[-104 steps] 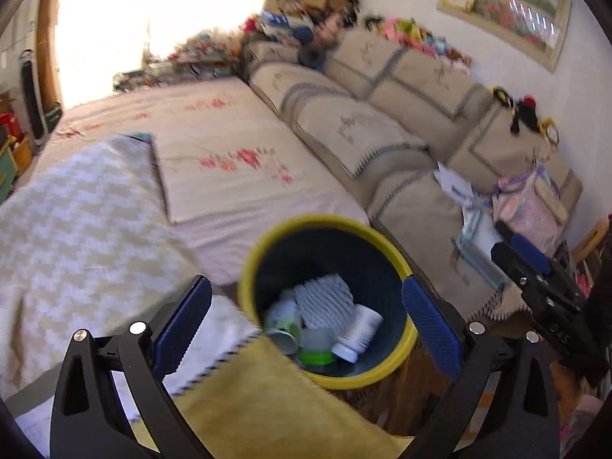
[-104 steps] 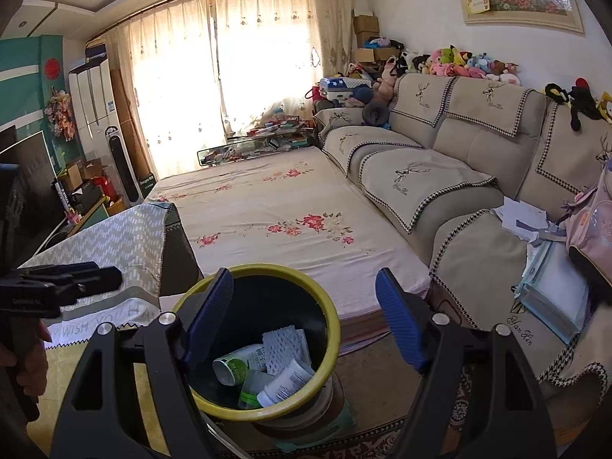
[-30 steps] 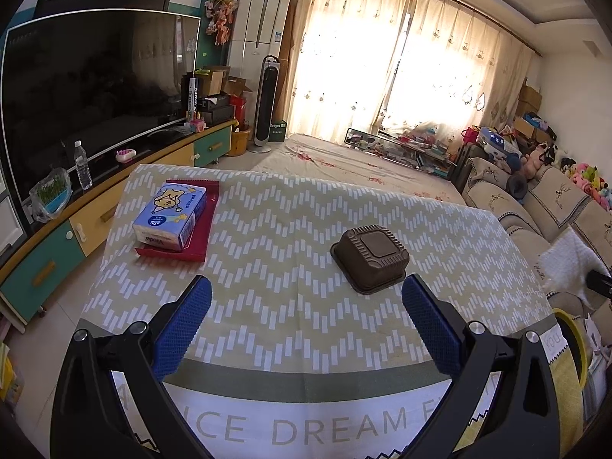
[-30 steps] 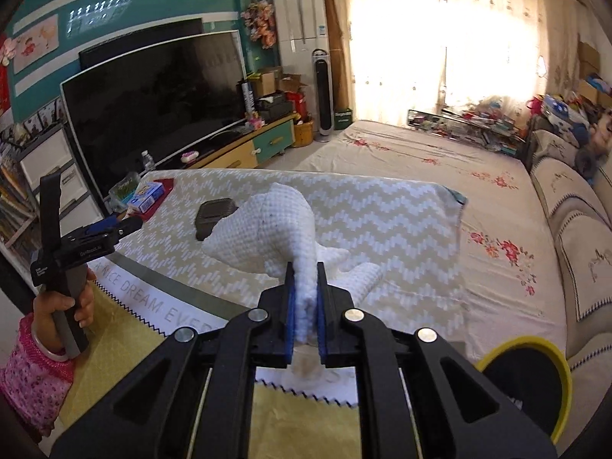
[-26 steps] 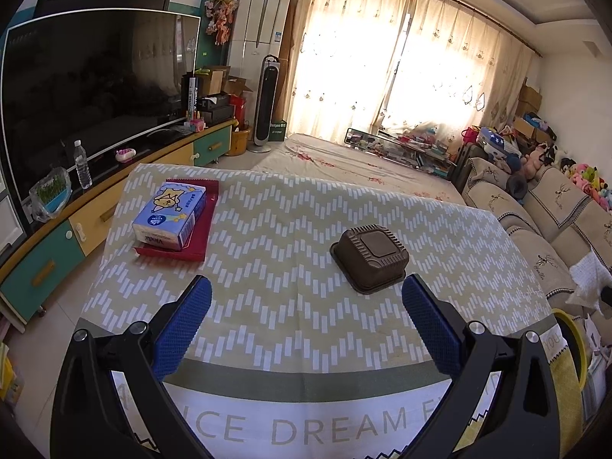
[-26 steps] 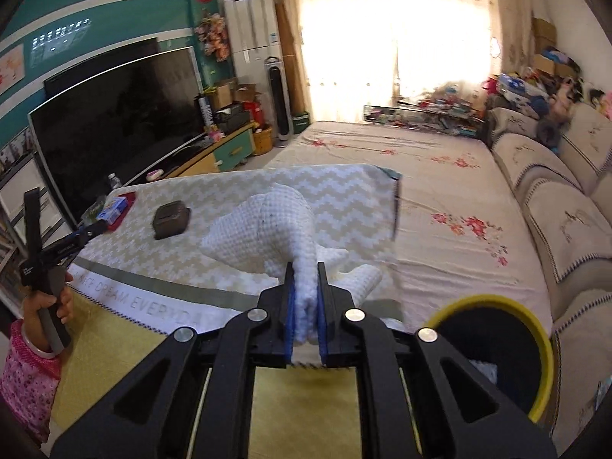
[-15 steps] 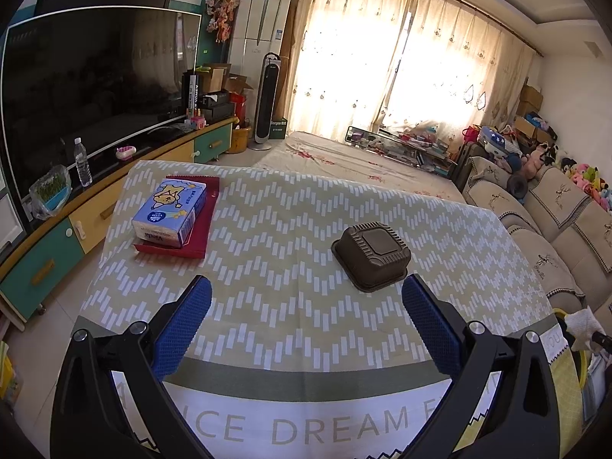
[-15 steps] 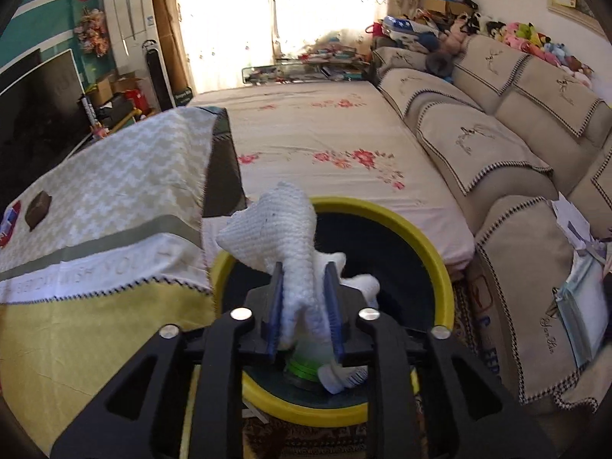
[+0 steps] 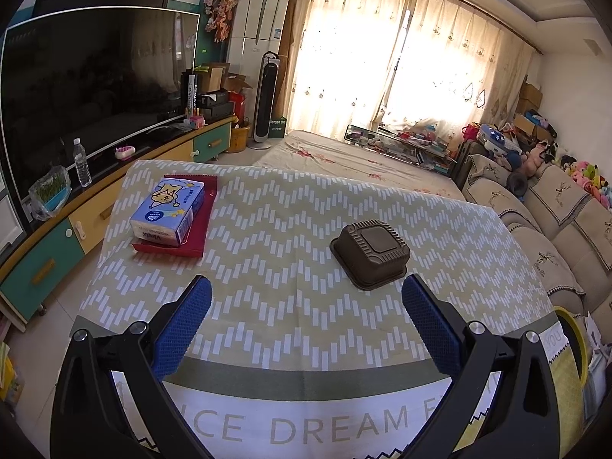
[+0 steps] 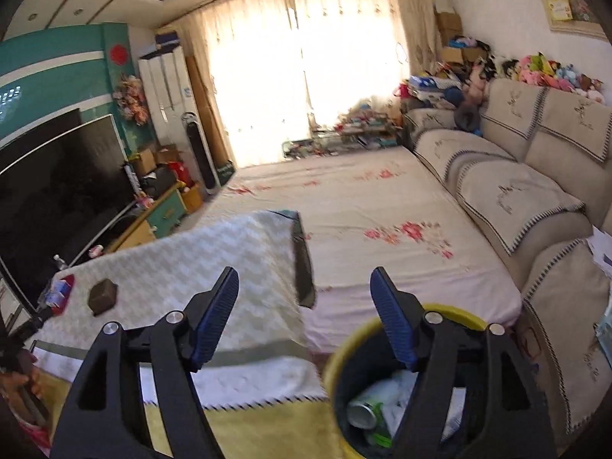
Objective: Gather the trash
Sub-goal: 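Grasp the brown square plastic container with the left tool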
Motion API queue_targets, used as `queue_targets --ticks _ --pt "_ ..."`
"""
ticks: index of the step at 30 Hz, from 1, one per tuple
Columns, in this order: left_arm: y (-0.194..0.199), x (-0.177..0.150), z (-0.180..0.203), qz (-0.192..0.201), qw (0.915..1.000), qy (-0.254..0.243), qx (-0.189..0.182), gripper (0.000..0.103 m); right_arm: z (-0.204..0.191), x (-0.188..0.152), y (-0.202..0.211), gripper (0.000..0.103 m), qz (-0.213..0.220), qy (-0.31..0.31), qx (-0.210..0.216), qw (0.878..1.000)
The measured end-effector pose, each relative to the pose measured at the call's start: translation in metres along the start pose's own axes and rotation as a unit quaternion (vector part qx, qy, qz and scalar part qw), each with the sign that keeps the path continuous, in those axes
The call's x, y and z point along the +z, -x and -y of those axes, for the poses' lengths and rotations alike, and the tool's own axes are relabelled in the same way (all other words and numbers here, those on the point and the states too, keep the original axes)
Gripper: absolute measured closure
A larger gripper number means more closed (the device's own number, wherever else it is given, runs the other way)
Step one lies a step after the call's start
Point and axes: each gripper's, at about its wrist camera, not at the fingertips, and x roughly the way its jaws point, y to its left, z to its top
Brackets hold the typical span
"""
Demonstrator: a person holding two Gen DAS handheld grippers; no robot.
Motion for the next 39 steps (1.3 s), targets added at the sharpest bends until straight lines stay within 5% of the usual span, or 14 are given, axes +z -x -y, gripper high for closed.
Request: queue_targets --ticks 4,10,16,20,27,33,39 --pt "0.000 0.000 0.000 -0.001 1.0000 0.000 0.000 0.005 -0.068 0.016 -0.030 0.030 0.005 0.058 0.043 0.997" --pt "-0.002 -0.001 0.001 -0.008 1.0000 -0.001 0.000 0.005 -0.118 -0.014 -0.073 0.030 -0.019 0.113 0.031 0.993" --pt "-0.011 0.000 0.009 -0.040 0.9989 0.024 0.004 0.005 -0.118 -0.022 -0.085 0.030 -0.034 0.110 0.036 0.993" --pt "-0.029 0.008 0.041 -0.064 0.9969 0.007 0.044 0.005 -0.115 -0.018 -0.078 0.029 -0.019 0.104 0.037 0.994" --pt "-0.069 0.026 0.099 -0.041 0.9903 -0.016 0.132 0.005 -0.105 -0.015 -0.080 0.029 -0.014 0.082 0.044 0.996" --pt "-0.107 0.032 0.097 -0.080 0.9822 0.035 0.166 0.005 -0.100 -0.015 -0.084 0.028 -0.021 0.069 0.050 0.996" --pt "-0.121 0.032 0.099 -0.084 0.9797 0.031 0.179 0.007 -0.105 -0.015 -0.086 0.028 -0.028 0.072 0.057 0.995"
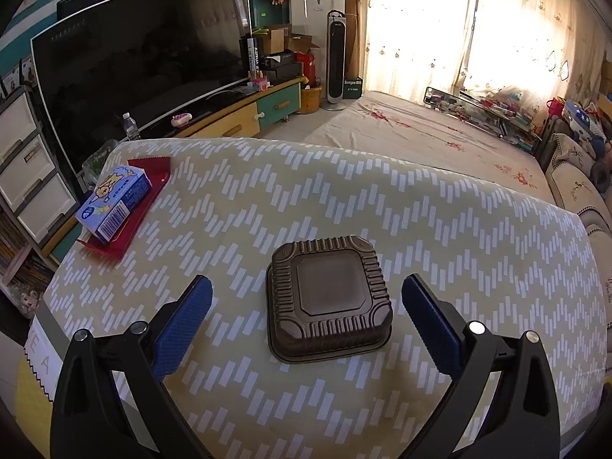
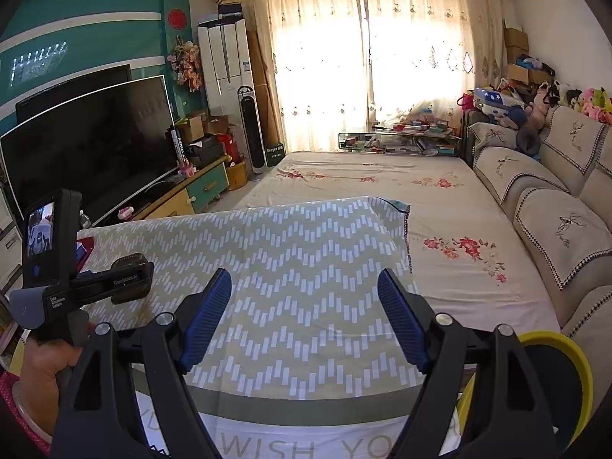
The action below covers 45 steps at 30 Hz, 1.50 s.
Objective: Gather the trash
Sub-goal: 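Grasp the brown square plastic container with the left tool, then carry the brown container over the bin and open the left tool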
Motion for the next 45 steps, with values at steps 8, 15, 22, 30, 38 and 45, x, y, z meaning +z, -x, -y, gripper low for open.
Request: queue_targets --ticks 8,15,22,30,38,45 --pt "-0.013 -0.001 0.005 -0.038 0.9993 0.002 -0.008 0.034 -0.001 -0.001 -0.003 0.028 -0.006 -0.002 0.001 1.000" --pt "0.004 -0.005 0.002 -0.028 0.9991 -0.011 -0.030 0.039 -0.001 -0.003 -0.005 0.028 -0.010 0.000 -0.001 1.000" --pt "0.085 -0.026 -0.010 0.012 0.9938 -0.057 -0.095 0.039 0.002 -0.004 -0.007 0.028 -0.013 -0.003 -0.007 1.000" --pt "0.180 -0.069 0.001 0.033 0.9733 -0.137 -0.181 0.039 0.022 0.007 0.016 0.022 -0.026 0.007 -0.031 0.999" --pt "0.240 -0.114 0.078 0.026 0.9316 -0.233 -0.278 0.038 0.101 -0.036 0.129 0.022 0.002 -0.015 -0.095 0.995" --pt "0.274 -0.152 0.174 0.011 0.8821 -0.313 -0.352 0.038 0.186 -0.093 0.239 0.020 0.013 -0.060 -0.198 0.978"
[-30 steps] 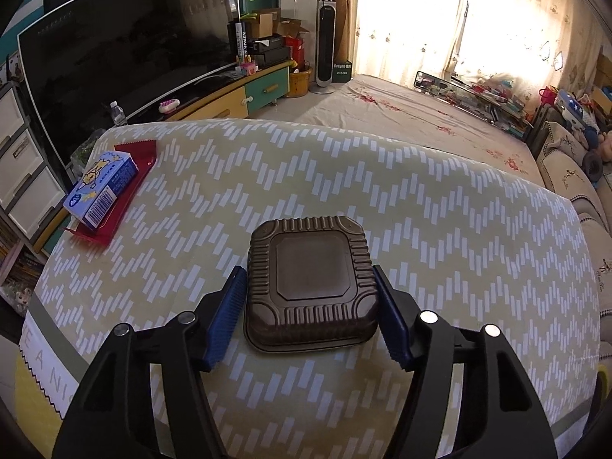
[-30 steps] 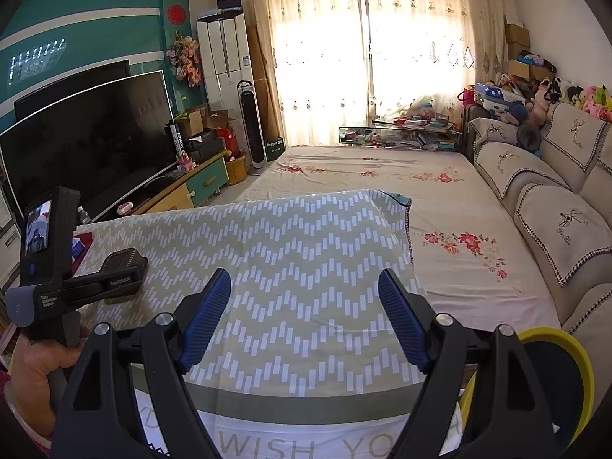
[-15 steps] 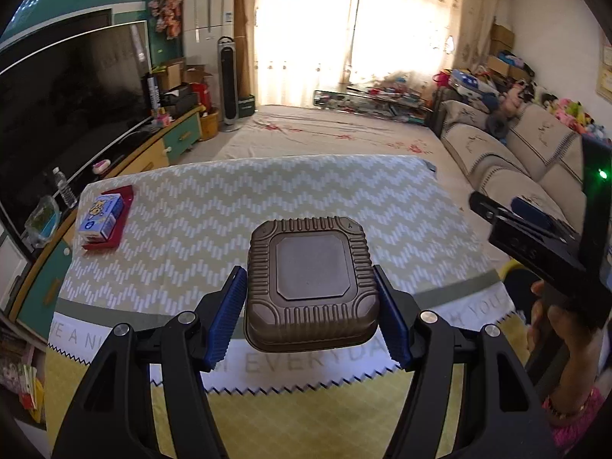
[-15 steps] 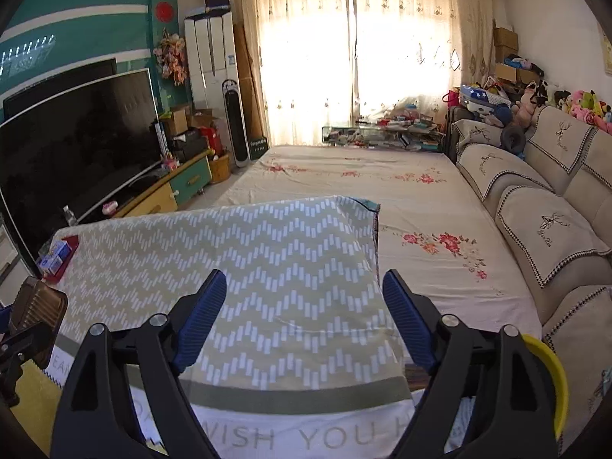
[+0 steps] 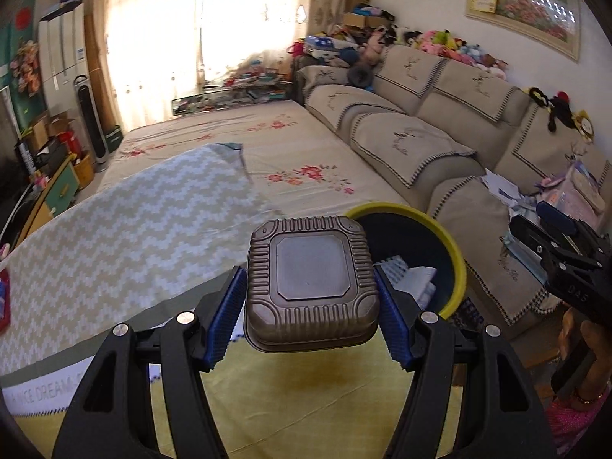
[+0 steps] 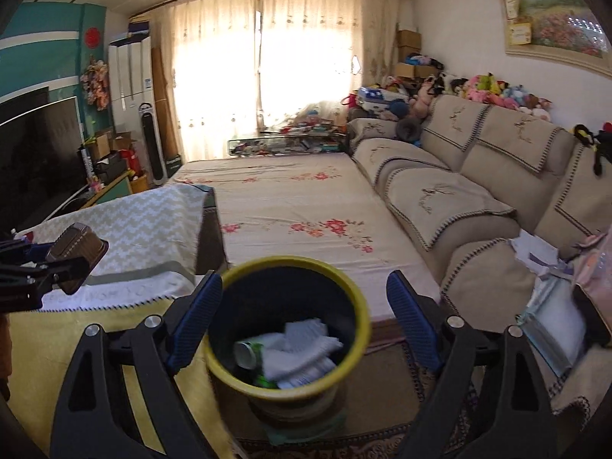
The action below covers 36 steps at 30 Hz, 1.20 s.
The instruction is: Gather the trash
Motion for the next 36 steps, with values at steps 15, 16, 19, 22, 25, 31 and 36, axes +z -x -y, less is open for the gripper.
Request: queue_targets --ticks 15,16,19,22,25,31,36 --pt "-0.184 0.026 0.110 -0.172 0.9819 -0.043 -0.066 0.024 0.091 -0.028 0.016 0.020 0.008 -0.086 -0.053 0.995" --pt "-0.194 0.026 0.111 -0.182 0.9801 -0.041 -0.066 0.014 0.091 -0.028 0.016 0.020 0.007 -0.087 -0.053 0.995" --pt "-0.209 0.021 0.102 -0.195 0.9790 -0.027 -0.052 0.013 0.091 -0.027 0.016 0.020 0.007 -0.088 -0.053 0.995" --pt "-0.195 0.019 0.087 -0.187 0.9805 -0.011 -0.058 0.013 0.088 -0.026 0.016 0.019 0.008 -0.084 -0.048 0.995" --pt "-0.149 0.014 0.067 -0.142 0.9880 -0.009 -0.059 0.012 0.077 -0.022 0.017 0.018 0.008 -0.077 -0.034 0.996" --pt "-0.013 -0.024 0.023 -0.019 0.9995 -0.018 0.018 0.005 0.025 -0.017 0.013 0.016 -0.002 -0.034 0.040 0.999" --pt "0.078 -0.076 -0.026 0.035 0.9944 0.017 0.098 0.005 -0.036 -0.013 0.027 0.010 -0.001 0.018 0.115 0.993"
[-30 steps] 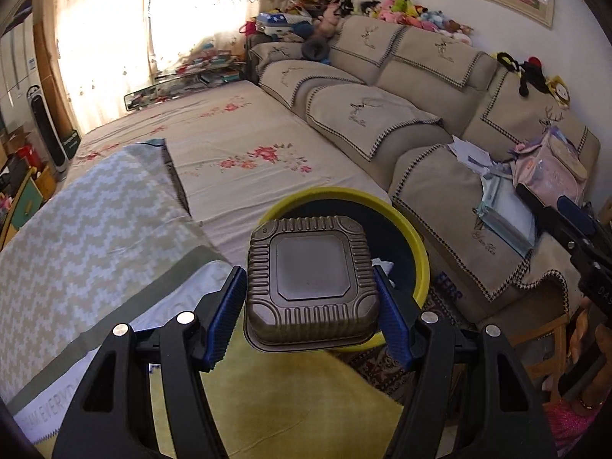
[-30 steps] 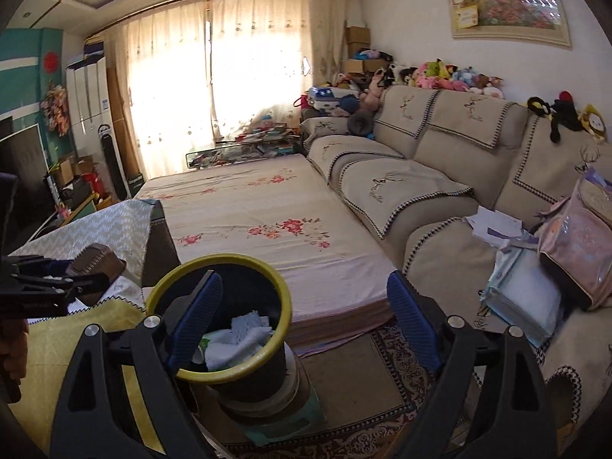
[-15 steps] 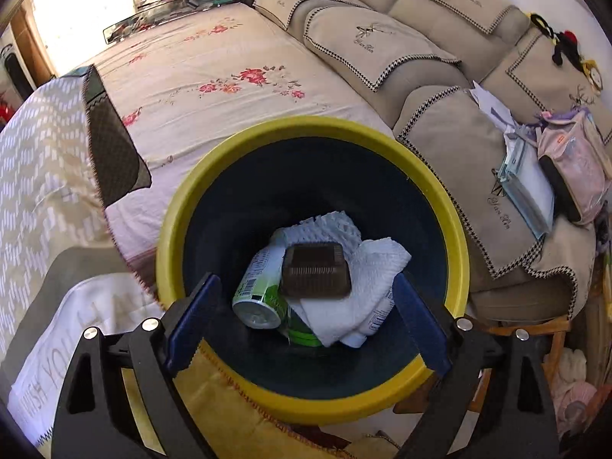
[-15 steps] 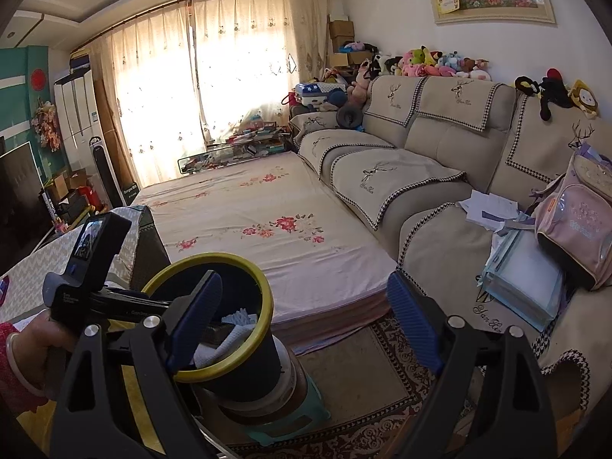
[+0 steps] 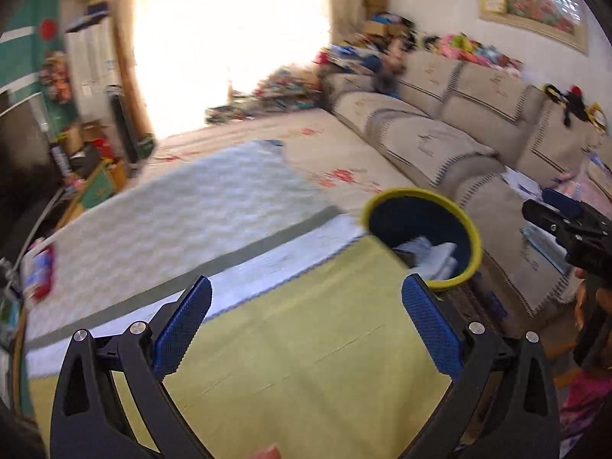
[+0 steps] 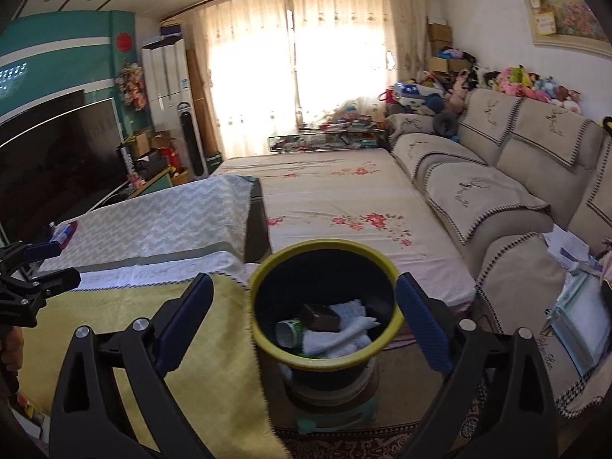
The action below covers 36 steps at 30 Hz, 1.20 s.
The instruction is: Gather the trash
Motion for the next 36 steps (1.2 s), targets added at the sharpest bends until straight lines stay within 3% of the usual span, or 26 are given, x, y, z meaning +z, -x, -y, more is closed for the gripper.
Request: queue_targets --ticks 5,11,19,28,36 --pt "0.067 -0.040 -0.068 0.036 0.9930 0.075 0.084 0.005 -0.045 0.007 0.020 0.007 0.027 0.027 0.047 0.998" --pt "0.138 -0.081 -0.123 0.075 0.9765 0.149 0.136 0.005 -0.063 0.010 0.049 0.007 0.048 0.041 0.057 0.996" --pt "0.184 -0.096 -0.115 0.128 0.9660 0.147 0.170 0.005 -0.067 -0.009 0.065 0.007 0.033 0.051 0.053 0.997" --pt "0.181 -0.103 -0.094 0.115 0.9702 0.131 0.168 0.005 -0.063 -0.010 0.078 0.007 0.045 0.044 0.058 0.996" --pt "0.179 -0.103 -0.099 0.109 0.9713 0.133 0.164 0.005 -0.067 -0.007 0.076 0.007 0.045 0.046 0.062 0.996"
